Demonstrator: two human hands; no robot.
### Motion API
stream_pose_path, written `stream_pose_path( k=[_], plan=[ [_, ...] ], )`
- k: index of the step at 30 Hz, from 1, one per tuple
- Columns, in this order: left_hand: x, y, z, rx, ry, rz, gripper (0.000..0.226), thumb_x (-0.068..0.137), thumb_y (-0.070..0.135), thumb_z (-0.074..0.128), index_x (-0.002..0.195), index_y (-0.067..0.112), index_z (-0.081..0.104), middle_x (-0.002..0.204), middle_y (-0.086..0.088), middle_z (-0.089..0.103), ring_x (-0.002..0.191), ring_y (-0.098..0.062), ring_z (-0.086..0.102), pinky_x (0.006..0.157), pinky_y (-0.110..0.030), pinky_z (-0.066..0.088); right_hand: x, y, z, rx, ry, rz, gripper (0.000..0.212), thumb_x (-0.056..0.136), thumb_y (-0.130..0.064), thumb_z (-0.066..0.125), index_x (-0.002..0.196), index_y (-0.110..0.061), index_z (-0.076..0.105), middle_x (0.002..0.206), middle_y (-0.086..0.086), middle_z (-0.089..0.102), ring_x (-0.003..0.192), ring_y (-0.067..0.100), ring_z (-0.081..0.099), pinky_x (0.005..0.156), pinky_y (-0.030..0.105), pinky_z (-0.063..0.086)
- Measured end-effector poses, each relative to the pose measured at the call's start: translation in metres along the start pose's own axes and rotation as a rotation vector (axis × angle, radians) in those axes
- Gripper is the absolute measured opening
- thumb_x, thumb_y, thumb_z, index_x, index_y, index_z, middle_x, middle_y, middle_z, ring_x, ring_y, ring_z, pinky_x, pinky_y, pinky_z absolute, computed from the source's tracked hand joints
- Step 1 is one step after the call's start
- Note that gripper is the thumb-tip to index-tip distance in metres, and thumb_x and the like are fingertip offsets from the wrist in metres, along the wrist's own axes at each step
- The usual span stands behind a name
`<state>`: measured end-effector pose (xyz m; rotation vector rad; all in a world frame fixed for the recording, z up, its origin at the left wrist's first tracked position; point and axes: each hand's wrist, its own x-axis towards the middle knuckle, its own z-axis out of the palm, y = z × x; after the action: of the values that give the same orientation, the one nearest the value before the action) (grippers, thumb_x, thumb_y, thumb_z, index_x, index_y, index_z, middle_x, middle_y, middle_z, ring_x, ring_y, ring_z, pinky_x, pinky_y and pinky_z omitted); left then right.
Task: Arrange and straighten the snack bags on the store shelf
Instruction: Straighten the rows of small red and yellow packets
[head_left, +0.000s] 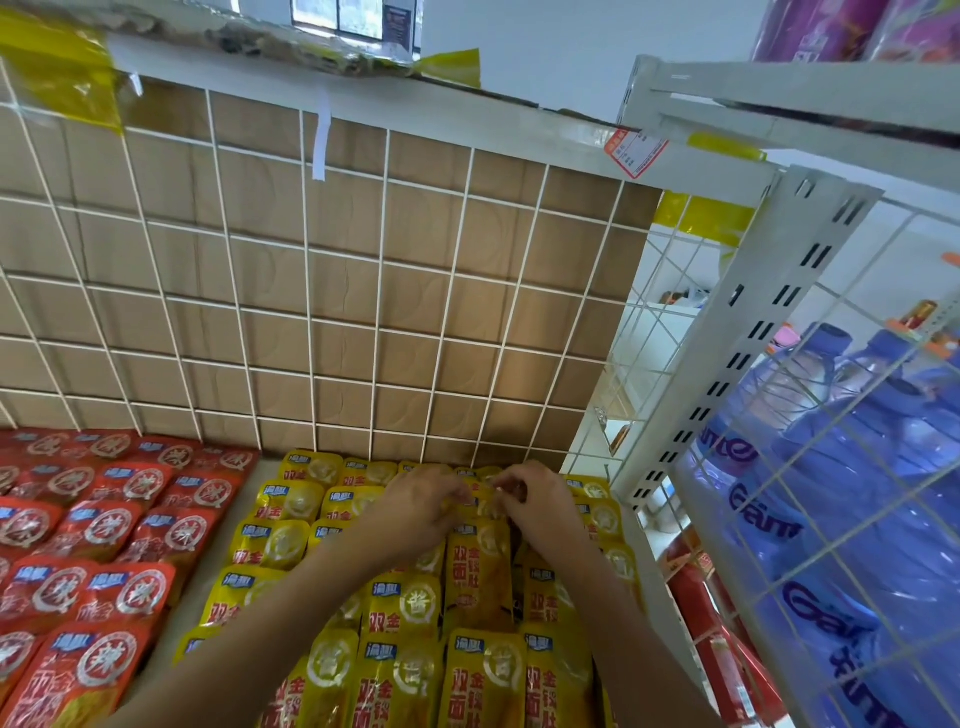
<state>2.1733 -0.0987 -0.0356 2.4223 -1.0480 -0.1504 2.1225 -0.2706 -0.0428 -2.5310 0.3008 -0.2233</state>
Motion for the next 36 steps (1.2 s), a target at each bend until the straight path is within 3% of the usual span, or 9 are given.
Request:
stream_pose_path(
  k=[4, 8, 12, 16, 21, 25, 28, 31, 36],
  plan=[
    [-0.029, 0.010, 0.001, 0.094, -0.032, 0.097, 0.036, 0.093, 0.038, 0.043, 0.128, 0.030, 0.049, 0.136, 0.012, 0.042, 0.131, -0.007, 0.030, 0.109, -0.027, 0.021, -0.006, 0.003, -0.002, -0.060, 0.013, -0.069, 0.013, 0.084, -0.022, 0.064, 0.097, -0.022, 0.068, 0.094, -0.004, 0.061, 0.085, 0.009, 0.055, 0.077, 0.024, 0.048],
    [-0.052, 0.012, 0.008, 0.116, -0.111, 0.201, 0.061, 0.081, 0.051, 0.017, 0.129, 0.030, 0.049, 0.139, 0.013, 0.043, 0.131, -0.007, 0.033, 0.110, -0.026, 0.019, -0.015, 0.004, -0.003, -0.092, -0.075, -0.110, 0.009, 0.084, -0.031, 0.063, 0.089, -0.026, 0.069, 0.091, -0.011, 0.064, 0.082, 0.004, 0.056, 0.078, 0.027, 0.050],
    [-0.068, 0.005, 0.016, 0.218, -0.065, 0.247, 0.037, 0.083, 0.050, 0.036, 0.112, 0.041, 0.055, 0.121, 0.022, 0.056, 0.112, 0.001, 0.052, 0.092, -0.020, 0.045, -0.022, 0.005, -0.001, -0.103, -0.141, -0.100, 0.012, 0.082, -0.038, 0.064, 0.092, -0.031, 0.066, 0.095, -0.013, 0.063, 0.087, 0.003, 0.057, 0.083, 0.029, 0.050],
    [-0.080, 0.012, 0.018, 0.278, -0.110, 0.310, 0.035, 0.081, 0.059, 0.034, 0.111, 0.047, 0.050, 0.120, 0.029, 0.055, 0.111, 0.008, 0.052, 0.092, -0.015, 0.042, -0.024, 0.003, -0.002, -0.115, -0.166, -0.082, 0.012, 0.081, -0.039, 0.065, 0.088, -0.030, 0.063, 0.098, -0.009, 0.060, 0.092, 0.007, 0.055, 0.087, 0.031, 0.047],
    [-0.082, 0.008, 0.023, 0.294, -0.141, 0.312, 0.036, 0.084, 0.056, 0.037, 0.116, 0.044, 0.046, 0.124, 0.024, 0.055, 0.117, 0.003, 0.051, 0.097, -0.023, 0.041, -0.027, 0.000, 0.000, -0.114, -0.135, -0.090, 0.013, 0.083, -0.035, 0.064, 0.086, -0.023, 0.062, 0.097, -0.006, 0.060, 0.087, 0.005, 0.052, 0.068, 0.010, 0.034],
    [-0.081, 0.011, 0.019, 0.209, -0.155, 0.277, 0.040, 0.089, 0.049, 0.037, 0.126, 0.037, 0.047, 0.139, 0.016, 0.044, 0.131, -0.001, 0.033, 0.112, -0.038, 0.016, -0.027, 0.002, 0.002, -0.096, -0.124, -0.089, 0.013, 0.082, -0.035, 0.065, 0.085, -0.023, 0.062, 0.095, -0.006, 0.061, 0.086, 0.005, 0.054, 0.068, 0.009, 0.034],
    [-0.082, 0.012, 0.024, 0.246, -0.146, 0.284, 0.035, 0.086, 0.053, 0.038, 0.117, 0.042, 0.049, 0.128, 0.020, 0.052, 0.121, 0.001, 0.046, 0.104, -0.030, 0.033, -0.027, 0.003, 0.003, -0.087, -0.111, -0.081, 0.014, 0.083, -0.035, 0.065, 0.086, -0.021, 0.063, 0.093, -0.007, 0.061, 0.084, 0.006, 0.054, 0.069, 0.012, 0.039],
    [-0.082, 0.017, 0.026, 0.303, -0.117, 0.281, 0.036, 0.082, 0.059, 0.036, 0.113, 0.045, 0.049, 0.125, 0.022, 0.054, 0.115, 0.002, 0.052, 0.098, -0.021, 0.036, -0.022, 0.004, 0.002, -0.070, -0.003, -0.061, 0.016, 0.085, -0.033, 0.063, 0.097, -0.022, 0.063, 0.092, -0.010, 0.055, 0.085, 0.008, 0.054, 0.072, 0.020, 0.043],
    [-0.075, 0.018, 0.035, 0.348, -0.118, 0.279, 0.039, 0.086, 0.057, 0.033, 0.120, 0.044, 0.048, 0.132, 0.014, 0.053, 0.122, -0.007, 0.050, 0.098, -0.029, 0.037, -0.008, 0.002, 0.002, -0.142, -0.034, -0.095, 0.030, 0.086, -0.030, 0.060, 0.116, -0.023, 0.060, 0.107, -0.005, 0.055, 0.099, 0.012, 0.053, 0.081, 0.023, 0.044]
  ],
)
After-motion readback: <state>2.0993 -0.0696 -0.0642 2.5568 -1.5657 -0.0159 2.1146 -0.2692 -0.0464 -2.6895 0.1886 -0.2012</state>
